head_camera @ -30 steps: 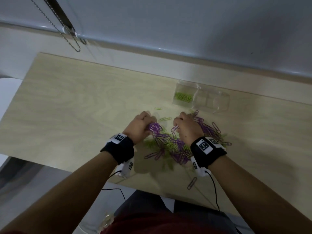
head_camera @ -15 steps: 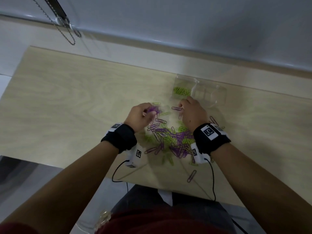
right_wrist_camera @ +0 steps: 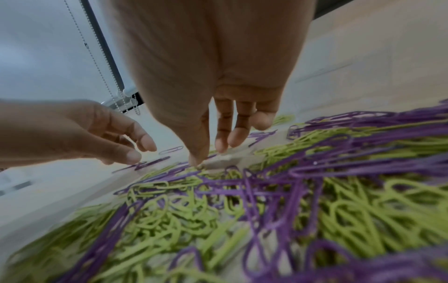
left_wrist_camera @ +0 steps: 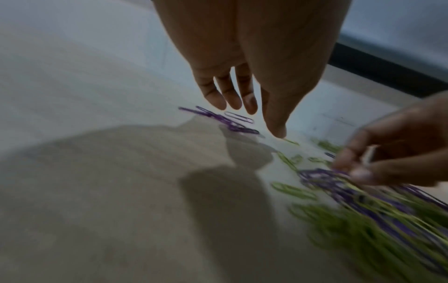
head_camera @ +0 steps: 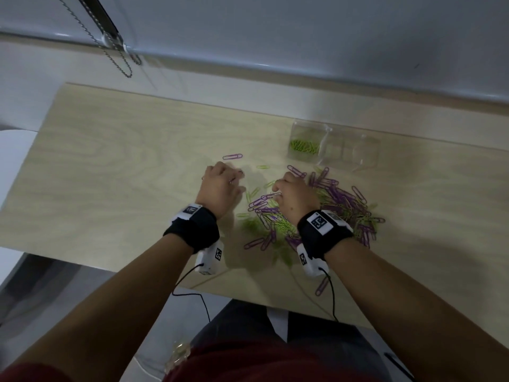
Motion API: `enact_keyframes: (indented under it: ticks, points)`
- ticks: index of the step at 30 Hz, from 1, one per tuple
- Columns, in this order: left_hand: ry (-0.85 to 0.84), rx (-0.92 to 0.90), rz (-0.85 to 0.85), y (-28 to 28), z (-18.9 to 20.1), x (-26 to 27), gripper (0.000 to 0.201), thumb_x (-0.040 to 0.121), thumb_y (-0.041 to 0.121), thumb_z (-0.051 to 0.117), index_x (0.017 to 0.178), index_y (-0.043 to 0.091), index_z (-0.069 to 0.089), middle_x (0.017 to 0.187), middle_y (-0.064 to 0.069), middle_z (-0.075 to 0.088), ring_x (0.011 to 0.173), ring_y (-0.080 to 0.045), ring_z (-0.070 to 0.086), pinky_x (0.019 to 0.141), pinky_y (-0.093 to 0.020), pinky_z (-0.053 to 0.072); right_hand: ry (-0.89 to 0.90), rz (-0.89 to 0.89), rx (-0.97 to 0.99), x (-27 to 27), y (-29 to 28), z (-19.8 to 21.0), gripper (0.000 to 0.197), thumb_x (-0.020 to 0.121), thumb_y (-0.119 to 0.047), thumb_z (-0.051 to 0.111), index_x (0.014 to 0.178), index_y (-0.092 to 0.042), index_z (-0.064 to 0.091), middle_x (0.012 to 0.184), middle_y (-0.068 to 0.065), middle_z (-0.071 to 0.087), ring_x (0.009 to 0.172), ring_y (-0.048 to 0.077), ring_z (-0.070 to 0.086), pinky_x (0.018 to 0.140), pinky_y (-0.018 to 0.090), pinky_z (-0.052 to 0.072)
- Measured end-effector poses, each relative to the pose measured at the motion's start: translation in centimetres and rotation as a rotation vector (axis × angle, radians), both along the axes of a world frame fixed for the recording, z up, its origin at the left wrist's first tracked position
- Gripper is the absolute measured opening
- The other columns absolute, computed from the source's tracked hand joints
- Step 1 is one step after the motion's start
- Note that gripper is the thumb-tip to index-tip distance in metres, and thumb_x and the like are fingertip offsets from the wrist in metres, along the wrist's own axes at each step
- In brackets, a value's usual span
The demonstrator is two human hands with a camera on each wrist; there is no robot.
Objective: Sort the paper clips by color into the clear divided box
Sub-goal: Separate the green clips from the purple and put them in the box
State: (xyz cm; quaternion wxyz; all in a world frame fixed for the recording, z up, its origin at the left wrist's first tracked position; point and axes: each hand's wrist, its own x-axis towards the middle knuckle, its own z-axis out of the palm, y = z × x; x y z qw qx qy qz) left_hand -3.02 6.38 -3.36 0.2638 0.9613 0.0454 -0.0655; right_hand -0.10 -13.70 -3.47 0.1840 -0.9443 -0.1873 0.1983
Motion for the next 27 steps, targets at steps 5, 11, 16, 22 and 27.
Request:
enact_keyframes:
  ticks: [5,11,16,22,27]
  points:
    - [0.163,-0.012,-0.118,-2.7,-1.4,-2.2,0.029,0.073,0.038,0.065,0.088,0.014,0.064,0.092,-0.009,0.06,0.094,-0.03,0.052,0.086,-0.04,0.046,0.033,0.031,-0.018,0.4,0.4,-0.4,0.022,0.083,0.005,0.057,0.092,-0.015,0.054,0.106,0.002,0.048,0.099,0.021,0.051,0.071,0.039,0.05]
    - [0.167,-0.159,-0.052,-3.8,-1.2,-2.5,0.006,0.076,0.013,0.065,0.079,0.016,0.06,0.085,-0.004,0.051,0.084,-0.026,0.052,0.077,-0.038,0.048,-0.025,-0.148,0.076,1.5,-1.6,0.1,0.01,0.092,-0.008,0.052,0.085,-0.014,0.051,0.097,0.004,0.053,0.085,0.022,0.051,0.068,0.035,0.043]
    - [0.068,-0.456,0.229,-2.8,0.6,-1.8,0.026,0.079,0.007,0.068,0.066,0.026,0.056,0.07,0.007,0.06,0.063,-0.007,0.054,0.062,-0.009,0.042,-0.059,-0.256,-0.005,2.6,-3.1,0.0,0.012,0.089,-0.009,0.054,0.1,-0.012,0.057,0.109,0.007,0.053,0.099,0.027,0.052,0.075,0.035,0.046]
    - [-0.053,-0.255,0.252,0.5,0.6,-0.2,0.019,0.079,0.022,0.073,0.092,0.011,0.065,0.092,-0.006,0.061,0.077,-0.016,0.056,0.072,-0.023,0.045,0.04,0.074,0.158,1.4,-2.3,0.1,0.006,0.088,-0.014,0.057,0.09,-0.014,0.063,0.096,0.001,0.057,0.087,0.019,0.056,0.075,0.037,0.048]
    - [0.106,-0.124,-0.18,-2.6,0.2,-1.9,0.025,0.077,0.019,0.072,0.099,0.008,0.066,0.099,-0.009,0.059,0.093,-0.024,0.052,0.079,-0.026,0.04,0.055,0.181,0.06,-0.1,-1.0,-0.2,0.02,0.086,-0.027,0.066,0.103,-0.017,0.064,0.103,-0.001,0.05,0.097,0.017,0.047,0.073,0.03,0.04]
